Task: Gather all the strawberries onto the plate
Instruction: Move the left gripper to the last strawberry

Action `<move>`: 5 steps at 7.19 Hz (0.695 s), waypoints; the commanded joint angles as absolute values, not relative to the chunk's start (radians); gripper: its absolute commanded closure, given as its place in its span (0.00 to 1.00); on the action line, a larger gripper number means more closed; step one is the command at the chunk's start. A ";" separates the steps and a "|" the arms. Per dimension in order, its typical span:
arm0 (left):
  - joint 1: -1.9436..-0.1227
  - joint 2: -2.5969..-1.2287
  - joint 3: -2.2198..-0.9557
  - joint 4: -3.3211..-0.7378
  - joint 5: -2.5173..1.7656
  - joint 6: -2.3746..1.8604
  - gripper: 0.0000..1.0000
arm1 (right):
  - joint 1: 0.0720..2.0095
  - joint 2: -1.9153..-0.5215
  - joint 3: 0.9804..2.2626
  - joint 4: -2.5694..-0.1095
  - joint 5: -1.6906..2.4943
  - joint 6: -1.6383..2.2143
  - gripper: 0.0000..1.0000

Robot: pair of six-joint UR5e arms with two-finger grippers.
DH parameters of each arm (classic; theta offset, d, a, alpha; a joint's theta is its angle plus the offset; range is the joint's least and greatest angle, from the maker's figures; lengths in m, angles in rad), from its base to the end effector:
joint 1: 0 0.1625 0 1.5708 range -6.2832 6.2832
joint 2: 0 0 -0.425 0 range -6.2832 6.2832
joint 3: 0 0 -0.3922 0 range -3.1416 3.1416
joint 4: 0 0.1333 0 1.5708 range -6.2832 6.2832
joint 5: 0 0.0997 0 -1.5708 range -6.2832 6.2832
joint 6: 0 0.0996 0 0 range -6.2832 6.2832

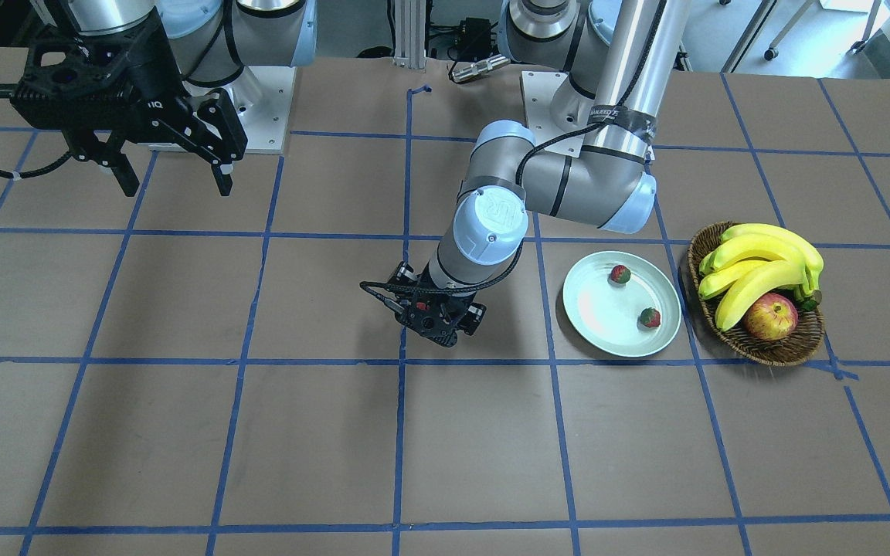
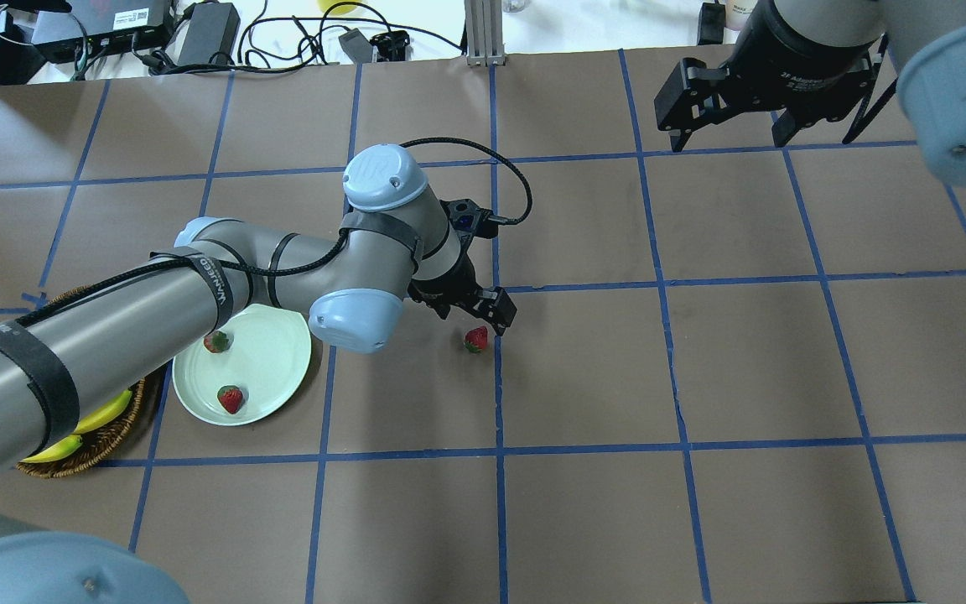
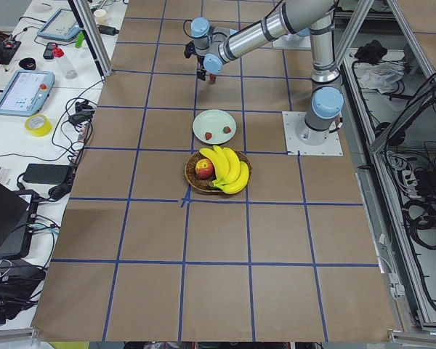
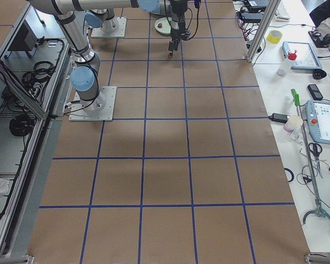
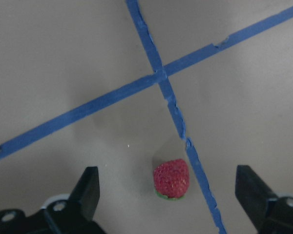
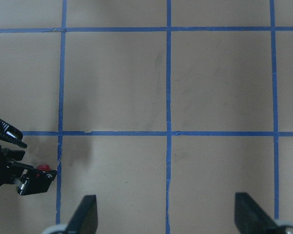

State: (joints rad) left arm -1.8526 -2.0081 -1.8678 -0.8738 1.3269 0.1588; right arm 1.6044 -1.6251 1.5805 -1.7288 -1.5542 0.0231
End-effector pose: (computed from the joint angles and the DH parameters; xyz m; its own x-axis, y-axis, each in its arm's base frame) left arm -0.3089 -0.5010 0.1844 -0.8789 0.4097 0.2442 0.4222 0.9065 -0.0013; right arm 0.1512 -0.4816 0.5269 -0.9997 -0.0143 -0.0209 -0.0098 0.9796 -0.2008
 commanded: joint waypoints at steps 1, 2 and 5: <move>-1.859 -2.013 -1.884 -0.874 1.325 0.190 0.11 | 1.605 -1.626 1.582 -1.729 -1.552 0.023 0.00; -1.859 -2.013 -1.885 -0.874 1.325 0.190 0.22 | 1.605 -1.625 1.580 -1.729 -1.552 0.023 0.00; -1.859 -2.013 -1.887 -0.877 1.325 0.187 0.84 | 1.605 -1.623 1.582 -1.730 -1.548 0.025 0.00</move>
